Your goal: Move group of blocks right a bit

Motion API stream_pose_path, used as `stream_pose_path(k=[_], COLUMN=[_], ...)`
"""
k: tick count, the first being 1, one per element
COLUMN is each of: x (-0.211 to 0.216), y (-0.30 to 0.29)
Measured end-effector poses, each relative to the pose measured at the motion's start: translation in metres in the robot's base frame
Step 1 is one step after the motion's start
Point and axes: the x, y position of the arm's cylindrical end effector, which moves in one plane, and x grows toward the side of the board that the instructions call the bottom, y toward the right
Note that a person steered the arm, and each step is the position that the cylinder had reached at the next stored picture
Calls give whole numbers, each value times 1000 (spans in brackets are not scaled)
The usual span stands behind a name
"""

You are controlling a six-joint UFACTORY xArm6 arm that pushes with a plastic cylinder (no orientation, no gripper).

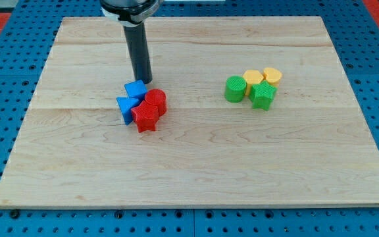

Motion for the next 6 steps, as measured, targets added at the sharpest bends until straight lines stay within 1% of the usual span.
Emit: stream_pose_path(k=[1,2,3,4,5,6], x=[3,31,49,42,42,42], y=[73,75,91,132,147,146])
